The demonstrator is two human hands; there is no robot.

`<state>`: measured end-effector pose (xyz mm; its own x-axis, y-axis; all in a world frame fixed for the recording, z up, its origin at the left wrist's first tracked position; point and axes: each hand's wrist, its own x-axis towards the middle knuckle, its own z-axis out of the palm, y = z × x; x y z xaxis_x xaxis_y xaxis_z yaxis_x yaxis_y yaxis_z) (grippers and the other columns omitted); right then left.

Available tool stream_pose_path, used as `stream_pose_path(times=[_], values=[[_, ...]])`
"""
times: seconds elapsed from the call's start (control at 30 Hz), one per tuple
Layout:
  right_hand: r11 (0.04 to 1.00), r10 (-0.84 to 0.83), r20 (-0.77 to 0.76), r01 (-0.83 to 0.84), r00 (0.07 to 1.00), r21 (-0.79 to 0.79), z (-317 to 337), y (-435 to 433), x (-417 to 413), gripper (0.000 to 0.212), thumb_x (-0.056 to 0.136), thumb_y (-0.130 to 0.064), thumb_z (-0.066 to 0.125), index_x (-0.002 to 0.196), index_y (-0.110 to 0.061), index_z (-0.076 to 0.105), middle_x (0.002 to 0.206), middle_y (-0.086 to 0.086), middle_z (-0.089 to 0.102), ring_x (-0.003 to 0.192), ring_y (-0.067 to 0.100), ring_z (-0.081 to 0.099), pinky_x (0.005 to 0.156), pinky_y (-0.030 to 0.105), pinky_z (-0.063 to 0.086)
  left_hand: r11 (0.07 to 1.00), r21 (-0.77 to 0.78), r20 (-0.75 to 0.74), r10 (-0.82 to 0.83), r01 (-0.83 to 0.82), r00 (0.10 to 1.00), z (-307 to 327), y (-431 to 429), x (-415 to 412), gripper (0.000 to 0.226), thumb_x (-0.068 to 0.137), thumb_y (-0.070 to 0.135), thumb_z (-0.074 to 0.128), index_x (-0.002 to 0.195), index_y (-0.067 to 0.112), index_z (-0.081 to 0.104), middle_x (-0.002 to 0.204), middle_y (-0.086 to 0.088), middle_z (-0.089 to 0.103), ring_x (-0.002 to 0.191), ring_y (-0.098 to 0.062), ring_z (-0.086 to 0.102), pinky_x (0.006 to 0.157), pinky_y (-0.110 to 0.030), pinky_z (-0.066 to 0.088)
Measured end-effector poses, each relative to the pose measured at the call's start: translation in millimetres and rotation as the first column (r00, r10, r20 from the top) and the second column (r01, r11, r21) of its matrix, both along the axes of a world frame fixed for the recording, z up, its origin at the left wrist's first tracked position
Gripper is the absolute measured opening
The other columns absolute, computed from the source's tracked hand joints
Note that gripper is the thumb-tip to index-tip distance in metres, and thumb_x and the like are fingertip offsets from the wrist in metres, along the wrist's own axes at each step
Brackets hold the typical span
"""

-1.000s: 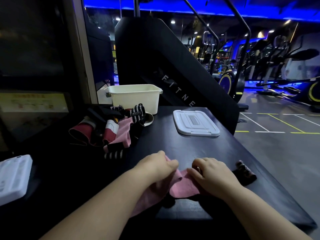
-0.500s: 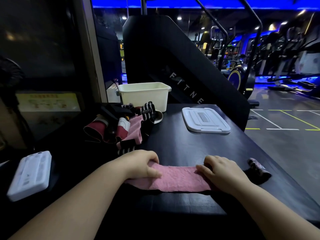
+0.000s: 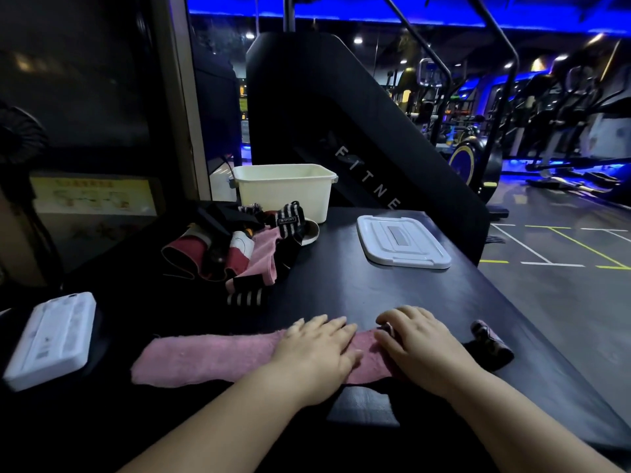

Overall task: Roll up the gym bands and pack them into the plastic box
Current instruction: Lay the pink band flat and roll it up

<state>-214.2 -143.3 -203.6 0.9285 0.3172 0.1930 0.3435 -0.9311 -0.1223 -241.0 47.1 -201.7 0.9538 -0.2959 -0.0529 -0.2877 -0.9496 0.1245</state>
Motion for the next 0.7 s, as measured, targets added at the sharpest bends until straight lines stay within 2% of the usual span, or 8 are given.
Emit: stream_pose_path(times=[0.03,0.1,0.17,0.27,0.37,0.5,0.6,0.7], values=[[1.0,0.022,-0.046,-0.023,0.999,-0.017,1.2,-4.2,-4.2,0.067,0.086,-0.076,0.02,0.133,-0.036,0.046,0.142,-0.011,0.043,0.136,0.013,0.032,0.111,0.029,0.022,1.0,0.004,-0.019,-0.001,0.001,1.0,-1.3,2.1,0.6,0.057,0.101,0.055,0.023,0.154,0.036,0.013,0.163,0.013,0.007,0.15,-0.012,0.002,0.121,-0.04,0.001],[0.998,0.032,-0.139,-0.04,0.99,-0.053,-0.6,-9.0,-11.2,0.116,0.055,-0.093,-0.017,0.145,-0.039,0.032,0.157,-0.013,0.025,0.148,0.015,0.012,0.119,0.037,0.009,1.0,0.016,-0.035,-0.014,0.014,0.999,-1.0,3.7,0.1,0.059,0.1,0.056,0.022,0.154,0.036,0.01,0.163,0.013,0.004,0.15,-0.012,-0.002,0.121,-0.042,-0.002],[0.994,0.015,-0.175,-0.033,0.984,-0.103,-3.9,-9.2,-11.1,0.134,0.039,-0.087,-0.037,0.151,-0.039,0.021,0.162,-0.013,0.01,0.15,0.019,0.0,0.12,0.042,0.002,0.998,0.056,-0.008,-0.018,0.019,1.0,0.9,-0.3,-0.4,0.058,0.101,0.055,0.02,0.155,0.035,0.008,0.163,0.011,0.003,0.15,-0.014,-0.005,0.121,-0.045,-0.004],[0.987,0.009,-0.178,-0.038,0.984,-0.159,-5.9,-5.4,-9.8,0.133,0.039,-0.086,-0.038,0.152,-0.039,0.016,0.163,-0.013,0.004,0.15,0.022,-0.002,0.12,0.045,0.001,0.997,0.067,0.03,-0.027,0.025,0.999,2.0,-11.1,-2.5,0.058,0.101,0.054,0.019,0.155,0.035,0.007,0.163,0.011,0.003,0.15,-0.015,-0.005,0.12,-0.047,-0.005],[0.987,0.014,-0.184,-0.044,0.983,-0.156,-9.1,-7.7,-11.0,0.109,0.056,-0.083,-0.02,0.152,-0.043,0.011,0.162,-0.015,0.004,0.15,0.022,0.0,0.121,0.044,0.001,0.997,0.062,-0.014,-0.04,0.041,0.999,-3.9,-11.5,-4.0,0.062,0.097,0.063,0.017,0.153,0.04,0.004,0.163,0.014,0.001,0.15,-0.013,-0.005,0.12,-0.048,-0.005],[0.982,0.007,-0.166,-0.037,0.986,-0.183,-11.4,-14.3,-13.7,0.121,0.043,-0.084,-0.038,0.15,-0.049,0.005,0.161,-0.018,0.005,0.15,0.022,0.006,0.121,0.042,0.005,0.998,0.026,-0.022,-0.051,0.052,0.998,-8.3,4.1,-6.3,0.062,0.096,0.066,0.018,0.152,0.044,0.003,0.162,0.018,-0.001,0.149,-0.007,-0.006,0.12,-0.044,-0.007],[0.983,0.009,-0.155,-0.037,0.988,-0.18,-11.0,-16.9,-14.9,0.114,0.047,-0.087,-0.032,0.149,-0.051,0.003,0.161,-0.02,0.004,0.15,0.02,0.006,0.12,0.042,0.006,1.0,0.009,-0.028,-0.028,0.028,0.999,-7.3,18.9,-8.9,0.062,0.096,0.065,0.021,0.152,0.045,0.004,0.161,0.02,-0.002,0.148,-0.004,-0.007,0.12,-0.045,-0.008],[0.981,0.012,-0.148,-0.04,0.989,-0.187,-11.1,-18.4,-16.1,0.119,0.042,-0.083,-0.04,0.149,-0.052,0.002,0.161,-0.022,0.004,0.15,0.019,0.005,0.12,0.041,0.007,1.0,-0.014,-0.046,0.019,-0.02,0.999,-7.1,35.7,-13.0,0.061,0.096,0.064,0.021,0.152,0.046,0.005,0.161,0.021,-0.004,0.148,-0.003,-0.009,0.12,-0.045,-0.009]])
